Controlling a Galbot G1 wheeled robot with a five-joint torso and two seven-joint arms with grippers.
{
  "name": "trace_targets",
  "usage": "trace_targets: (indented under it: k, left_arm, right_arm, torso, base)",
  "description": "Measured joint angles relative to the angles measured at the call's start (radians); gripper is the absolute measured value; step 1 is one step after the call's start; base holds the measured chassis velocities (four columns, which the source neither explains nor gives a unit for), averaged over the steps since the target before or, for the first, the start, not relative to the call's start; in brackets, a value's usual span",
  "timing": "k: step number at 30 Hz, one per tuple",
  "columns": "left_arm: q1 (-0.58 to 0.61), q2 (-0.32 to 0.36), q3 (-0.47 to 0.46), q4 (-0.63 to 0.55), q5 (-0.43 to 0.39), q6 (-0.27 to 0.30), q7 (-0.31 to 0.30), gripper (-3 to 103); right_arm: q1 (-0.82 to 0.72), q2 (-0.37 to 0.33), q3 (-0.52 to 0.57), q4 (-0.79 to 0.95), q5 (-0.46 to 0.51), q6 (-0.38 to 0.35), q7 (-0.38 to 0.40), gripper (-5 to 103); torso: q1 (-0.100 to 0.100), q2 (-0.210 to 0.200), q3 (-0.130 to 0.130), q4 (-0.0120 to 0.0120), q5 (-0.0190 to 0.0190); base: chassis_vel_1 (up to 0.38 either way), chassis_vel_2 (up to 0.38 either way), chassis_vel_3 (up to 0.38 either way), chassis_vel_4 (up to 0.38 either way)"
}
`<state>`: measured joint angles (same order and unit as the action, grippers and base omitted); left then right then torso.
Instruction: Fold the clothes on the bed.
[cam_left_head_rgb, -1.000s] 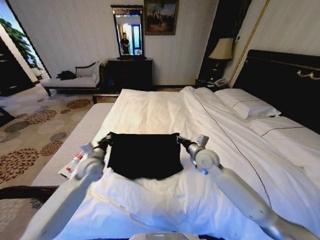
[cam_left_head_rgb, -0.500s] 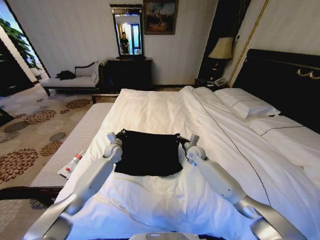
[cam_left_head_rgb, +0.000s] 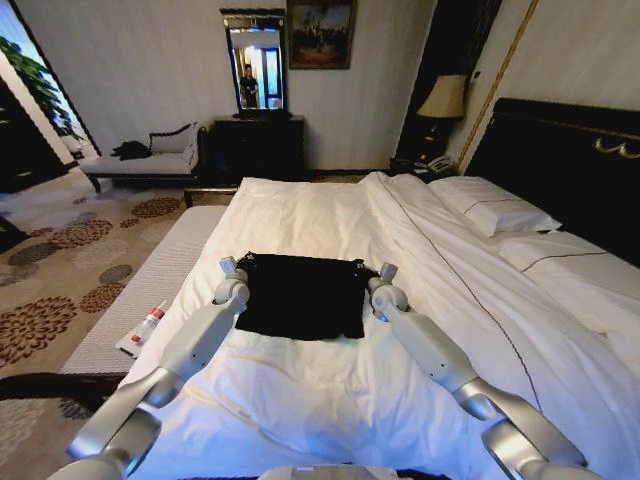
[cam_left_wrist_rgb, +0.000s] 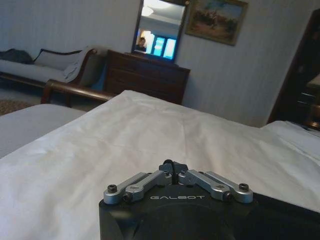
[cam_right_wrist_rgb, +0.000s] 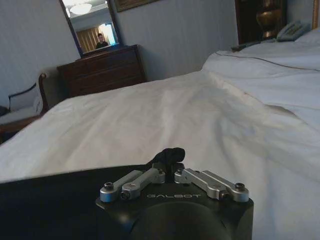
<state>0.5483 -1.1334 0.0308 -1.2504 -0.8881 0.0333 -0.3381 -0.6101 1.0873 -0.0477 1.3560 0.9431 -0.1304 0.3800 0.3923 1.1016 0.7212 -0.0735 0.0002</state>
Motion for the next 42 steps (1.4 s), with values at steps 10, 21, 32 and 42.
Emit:
trace_targets:
  k: [10, 21, 32, 42]
  left_arm:
    - [0.112, 0.025, -0.018, -0.105, 0.015, -0.026, 0.003, 0]
    - [0.301, 0.089, -0.078, -0.243, 0.018, -0.042, 0.016, 0]
    - [0.47, 0.147, -0.14, -0.37, 0.027, -0.061, 0.016, 0]
    - [0.503, 0.151, -0.148, -0.376, 0.057, -0.067, 0.007, 0]
  right_arm:
    - [-0.116, -0.007, 0.02, 0.068, -0.097, 0.054, 0.003, 3]
    - [-0.322, -0.017, 0.024, 0.174, -0.269, 0.118, 0.016, 3]
    - [-0.428, -0.022, 0.035, 0.318, -0.335, 0.142, 0.057, 3]
    - [-0.555, 0.002, 0.067, 0.342, -0.409, 0.182, 0.056, 3]
  torso:
    - [0.0, 0.0, 0.0, 0.0002, -0.0005]
    - [0.0, 0.0, 0.0, 0.0003, -0.0001]
    - [0.0, 0.0, 0.0, 0.0002, -0.0003]
    - [0.0, 0.0, 0.0, 0.0001, -0.0002]
  base:
    - [0.0, 0.0, 0.0, 0.0]
    - [0.0, 0.0, 0.0, 0.0]
    - [0.0, 0.0, 0.0, 0.0]
    - [0.0, 0.0, 0.0, 0.0]
